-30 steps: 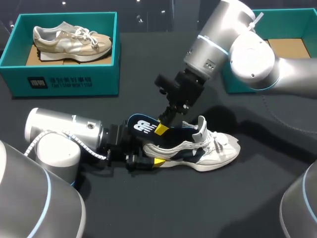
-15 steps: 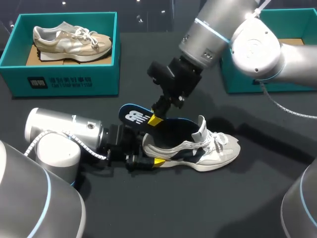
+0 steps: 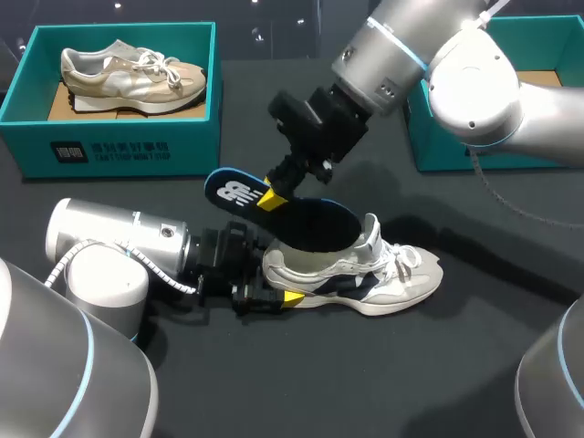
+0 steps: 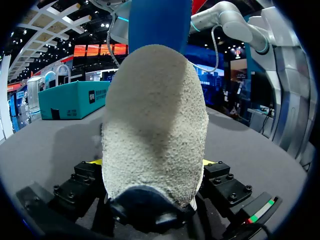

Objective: Take the shoe out of the shoebox, open the shoe tongue, remove and reinsert the insole, then place the shoe into the shoebox

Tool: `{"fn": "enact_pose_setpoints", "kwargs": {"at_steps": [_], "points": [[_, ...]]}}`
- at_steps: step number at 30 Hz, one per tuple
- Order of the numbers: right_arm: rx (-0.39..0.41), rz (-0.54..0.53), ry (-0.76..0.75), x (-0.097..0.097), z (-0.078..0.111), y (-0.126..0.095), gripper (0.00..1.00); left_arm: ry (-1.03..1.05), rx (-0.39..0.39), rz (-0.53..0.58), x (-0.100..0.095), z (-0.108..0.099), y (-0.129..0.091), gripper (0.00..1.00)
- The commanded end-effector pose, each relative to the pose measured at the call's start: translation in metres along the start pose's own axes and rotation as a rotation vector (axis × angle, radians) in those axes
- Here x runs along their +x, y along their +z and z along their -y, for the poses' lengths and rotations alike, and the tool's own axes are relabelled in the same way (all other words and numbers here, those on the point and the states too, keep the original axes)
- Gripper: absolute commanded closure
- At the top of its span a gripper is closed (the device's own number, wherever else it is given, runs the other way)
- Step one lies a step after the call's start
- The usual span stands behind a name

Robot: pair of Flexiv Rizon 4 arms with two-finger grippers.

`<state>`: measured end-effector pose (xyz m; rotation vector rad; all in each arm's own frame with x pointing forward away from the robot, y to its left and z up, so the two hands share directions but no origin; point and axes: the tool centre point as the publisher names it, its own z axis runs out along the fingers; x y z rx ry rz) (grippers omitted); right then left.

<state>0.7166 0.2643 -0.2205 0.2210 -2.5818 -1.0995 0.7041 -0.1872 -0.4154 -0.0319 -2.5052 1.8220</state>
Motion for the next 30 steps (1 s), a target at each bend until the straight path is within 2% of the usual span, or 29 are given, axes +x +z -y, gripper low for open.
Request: {"fn": "enact_pose_setpoints", "kwargs": {"at_steps": [1,5,8,10,11,24,26,30], "points": [[-0.139,0.081,-0.104,0.013,-0.016,-0.021,1.00,0.001,-0.001,0.000,0.000,-0.002,0.000,1.00],[-0.199,0.118,-0.146,0.021,-0.038,-0.042,1.00,0.001,-0.001,0.000,0.000,-0.002,0.000,1.00],[-0.308,0.137,-0.143,0.027,-0.051,-0.060,1.00,0.001,-0.001,0.000,0.000,-0.002,0.000,1.00],[-0.431,0.128,-0.125,0.031,-0.062,-0.073,1.00,0.001,-0.001,0.000,0.000,-0.002,0.000,1.00],[-0.418,0.140,-0.141,0.035,-0.070,-0.079,1.00,0.001,-0.001,0.000,0.000,-0.002,0.000,1.00],[-0.418,0.140,-0.141,0.035,-0.070,-0.079,1.00,0.001,-0.001,0.000,0.000,-0.002,0.000,1.00],[-0.497,0.148,-0.125,0.039,-0.073,-0.091,1.00,0.001,-0.001,0.000,0.000,-0.002,0.000,1.00],[-0.557,0.174,-0.112,0.056,-0.083,-0.118,1.00,0.001,-0.001,0.000,0.000,-0.002,0.000,1.00]]}}
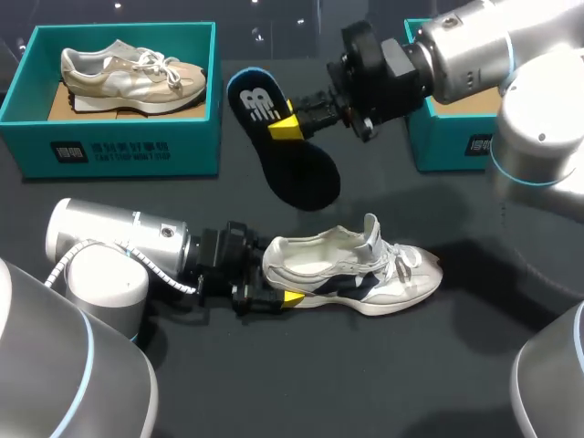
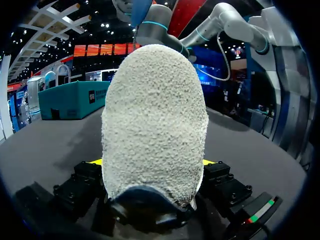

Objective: Take the shoe out of the shoebox, open the shoe tongue, remove and reinsert the insole, then place the shoe into the shoebox

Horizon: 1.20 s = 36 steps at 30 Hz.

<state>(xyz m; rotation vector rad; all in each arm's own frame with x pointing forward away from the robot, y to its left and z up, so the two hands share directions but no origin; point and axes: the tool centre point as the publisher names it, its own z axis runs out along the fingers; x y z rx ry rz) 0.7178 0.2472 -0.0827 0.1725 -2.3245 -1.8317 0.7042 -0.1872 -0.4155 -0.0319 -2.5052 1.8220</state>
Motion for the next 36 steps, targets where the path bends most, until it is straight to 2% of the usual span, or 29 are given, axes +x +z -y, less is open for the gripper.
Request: {"fn": "enact_pose_setpoints", "kwargs": {"at_steps": [1,5,7,21,29,36], "points": [[-0.064,0.040,0.009,0.020,-0.011,-0.024,1.00,0.001,-0.001,0.000,0.000,-0.002,0.000,1.00],[-0.149,0.025,0.044,0.033,-0.022,-0.042,1.00,0.001,-0.001,0.000,0.000,-0.002,0.000,1.00],[-0.192,0.000,0.169,0.039,-0.014,-0.052,1.00,0.001,-0.001,0.000,0.000,-0.002,0.000,1.00],[-0.192,0.000,0.169,0.039,-0.014,-0.052,1.00,0.001,-0.001,0.000,0.000,-0.002,0.000,1.00],[-0.205,0.055,0.271,0.086,-0.015,-0.060,1.00,0.001,-0.001,0.000,0.000,-0.002,0.000,1.00],[-0.207,0.057,0.275,0.108,-0.014,-0.059,1.00,0.001,-0.001,0.000,0.000,-0.002,0.000,1.00]]}}
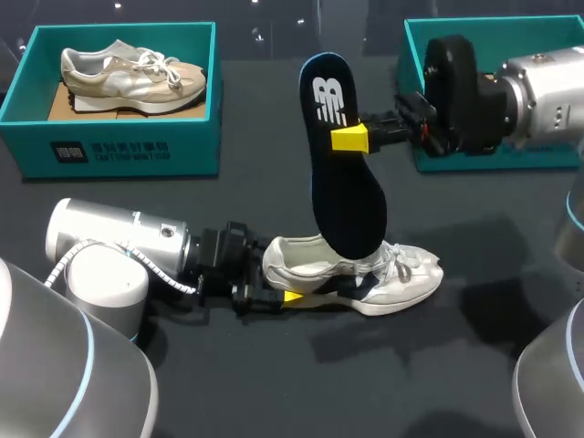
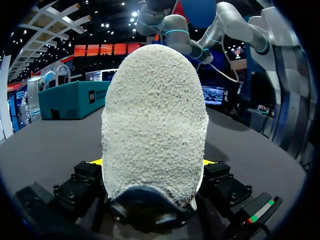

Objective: Take the shoe out of the shoebox, open the shoe tongue, remove and reinsert the insole, then place the shoe into the shoebox

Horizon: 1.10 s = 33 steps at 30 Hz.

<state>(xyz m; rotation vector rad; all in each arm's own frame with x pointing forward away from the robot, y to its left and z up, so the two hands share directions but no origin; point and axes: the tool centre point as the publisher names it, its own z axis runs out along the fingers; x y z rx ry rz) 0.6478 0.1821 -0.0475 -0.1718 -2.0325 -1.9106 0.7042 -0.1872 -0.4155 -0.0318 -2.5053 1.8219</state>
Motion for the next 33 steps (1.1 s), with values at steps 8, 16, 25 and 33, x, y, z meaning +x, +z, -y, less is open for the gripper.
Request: {"fn": "enact_pose_setpoints", "kwargs": {"at_steps": [8,16,25,33], "points": [[-0.012,0.046,-0.002,0.022,0.009,-0.005,1.00,0.001,-0.001,0.000,0.000,-0.002,0.000,1.00],[-0.038,0.062,0.012,0.036,0.026,-0.005,1.00,0.001,-0.001,0.000,0.000,-0.002,0.000,1.00],[-0.048,0.105,0.014,0.057,0.033,-0.004,1.00,0.001,-0.001,0.000,0.000,-0.002,0.000,1.00],[-0.057,0.116,0.030,0.066,0.042,0.001,1.00,0.001,-0.001,0.000,0.000,-0.002,0.000,1.00]]}}
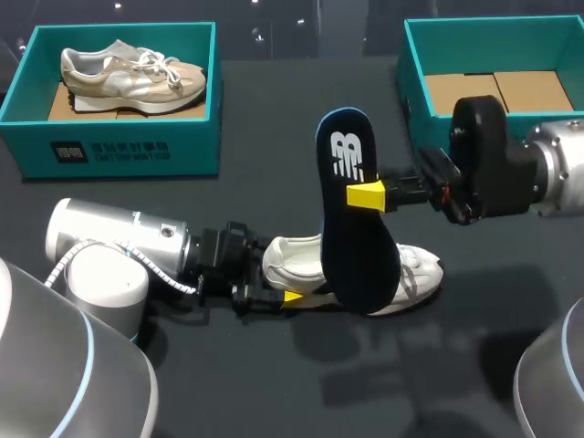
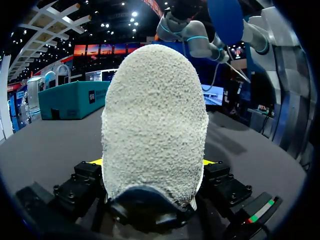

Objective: Take the shoe out of the shoebox, open the shoe tongue, remove and reinsert the insole, then place the shoe into the shoebox

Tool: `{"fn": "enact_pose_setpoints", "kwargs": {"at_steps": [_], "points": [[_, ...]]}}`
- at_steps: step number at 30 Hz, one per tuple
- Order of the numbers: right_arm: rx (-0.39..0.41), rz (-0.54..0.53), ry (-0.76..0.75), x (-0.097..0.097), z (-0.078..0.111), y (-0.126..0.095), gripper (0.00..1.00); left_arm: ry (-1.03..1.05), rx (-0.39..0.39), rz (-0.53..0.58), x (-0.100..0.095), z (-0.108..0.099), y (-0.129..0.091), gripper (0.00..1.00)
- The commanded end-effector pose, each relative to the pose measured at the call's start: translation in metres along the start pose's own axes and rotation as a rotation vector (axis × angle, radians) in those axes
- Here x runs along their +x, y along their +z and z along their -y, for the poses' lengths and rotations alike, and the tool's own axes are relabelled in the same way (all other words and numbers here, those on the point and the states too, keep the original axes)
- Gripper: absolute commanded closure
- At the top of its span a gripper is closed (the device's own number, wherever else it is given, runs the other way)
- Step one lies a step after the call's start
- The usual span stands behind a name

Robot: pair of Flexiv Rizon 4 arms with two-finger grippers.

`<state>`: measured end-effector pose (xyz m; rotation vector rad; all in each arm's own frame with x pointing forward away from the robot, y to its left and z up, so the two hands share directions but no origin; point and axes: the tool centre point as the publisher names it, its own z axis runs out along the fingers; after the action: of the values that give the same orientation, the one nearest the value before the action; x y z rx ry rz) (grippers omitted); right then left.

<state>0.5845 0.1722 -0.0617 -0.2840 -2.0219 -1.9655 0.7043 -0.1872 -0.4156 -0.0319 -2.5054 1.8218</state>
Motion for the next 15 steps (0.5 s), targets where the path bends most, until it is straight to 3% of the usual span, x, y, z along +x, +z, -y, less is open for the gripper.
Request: {"fn": "enact_pose_setpoints", "kwargs": {"at_steps": [1,7,10,11,12,15], "points": [[-0.008,0.041,0.007,0.0107,0.0084,-0.0012,1.00,0.001,-0.001,0.000,0.0001,-0.0019,0.0001,1.00],[0.001,0.044,0.011,0.0141,0.0067,-0.0004,1.00,0.001,-0.001,0.000,0.0001,-0.0019,0.0001,1.00],[0.001,0.044,0.011,0.0141,0.0067,-0.0004,1.00,0.005,-0.007,-0.007,0.0014,-0.0013,-0.0006,0.50],[0.001,0.044,0.011,0.0141,0.0067,-0.0004,1.00,0.007,-0.009,-0.007,0.0021,-0.0012,-0.0011,0.18],[0.001,0.044,0.011,0.0141,0.0067,-0.0004,1.00,0.009,-0.011,-0.003,0.0028,-0.0008,-0.0016,0.00],[0.001,0.044,0.011,0.0141,0.0067,-0.0004,1.00,0.005,-0.032,-0.002,0.0056,0.0005,-0.0040,0.00]]}}
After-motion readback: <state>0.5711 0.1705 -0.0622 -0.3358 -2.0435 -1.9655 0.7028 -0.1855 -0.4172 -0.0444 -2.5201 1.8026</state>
